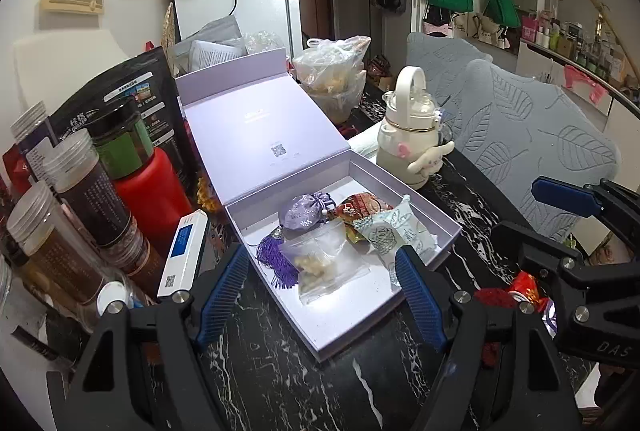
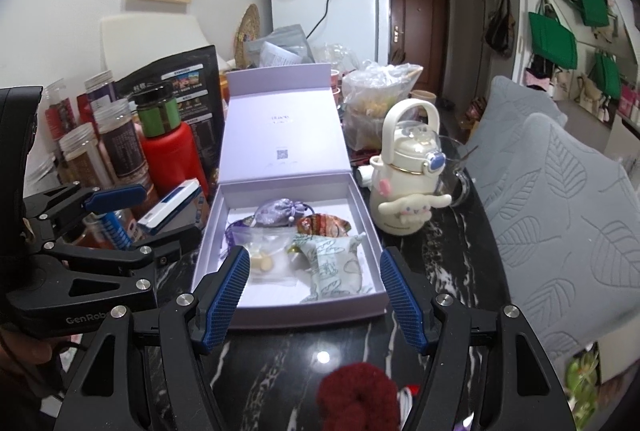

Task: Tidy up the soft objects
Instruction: 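Withdraw both tools from the box toward the red scrunchie and silver snack bag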

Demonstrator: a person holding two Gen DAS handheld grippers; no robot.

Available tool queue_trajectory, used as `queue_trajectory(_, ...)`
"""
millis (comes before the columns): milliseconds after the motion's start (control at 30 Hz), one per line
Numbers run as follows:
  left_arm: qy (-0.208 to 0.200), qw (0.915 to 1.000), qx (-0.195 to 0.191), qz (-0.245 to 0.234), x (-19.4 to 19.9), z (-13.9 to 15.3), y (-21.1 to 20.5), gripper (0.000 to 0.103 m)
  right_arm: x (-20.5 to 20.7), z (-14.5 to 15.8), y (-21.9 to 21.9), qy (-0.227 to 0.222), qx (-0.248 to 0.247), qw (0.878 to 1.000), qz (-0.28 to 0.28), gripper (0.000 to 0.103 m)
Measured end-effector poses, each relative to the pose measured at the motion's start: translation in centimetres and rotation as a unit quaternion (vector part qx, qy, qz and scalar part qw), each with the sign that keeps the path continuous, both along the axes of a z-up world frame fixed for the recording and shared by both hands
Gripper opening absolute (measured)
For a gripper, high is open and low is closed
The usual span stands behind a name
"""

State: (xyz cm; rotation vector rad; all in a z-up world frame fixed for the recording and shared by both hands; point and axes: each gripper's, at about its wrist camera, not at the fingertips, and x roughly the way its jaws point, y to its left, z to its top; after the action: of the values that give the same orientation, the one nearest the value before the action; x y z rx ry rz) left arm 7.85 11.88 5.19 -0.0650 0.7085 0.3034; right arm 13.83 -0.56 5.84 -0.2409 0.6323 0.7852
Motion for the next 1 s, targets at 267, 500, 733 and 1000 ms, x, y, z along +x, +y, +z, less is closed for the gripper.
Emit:
queue_trajectory(267,-0.013,0.9998,0.003,-0.013,-3.2,0.5,-2.3,0.076,-3.2,0.7,-2.3,-0.012,0.009,1.0,-0.005,0.068)
queue_trajectory(500,-0.024,0.999,0.006,-0.038,-5.5,0.7,-4.9,0.076,-5.7,0.8,-4.5,-0.014,0.016,1.0,-0.013,0.068)
queue_trajectory(733,-0.027,0.9968,0.003,-0.076,-6.6,0.3,-8.0,0.076,-7.9,0.4,-7.2,-0.016,0.022,0.999,-0.033,0.068)
queue_trajectory(1000,-0.025,0.9927,-0.008,-0.117,-6.8,-0.5,-11.1,0.076,-9.3,-0.1,-10.9,-0.021,0.015,0.997,-0.07,0.068)
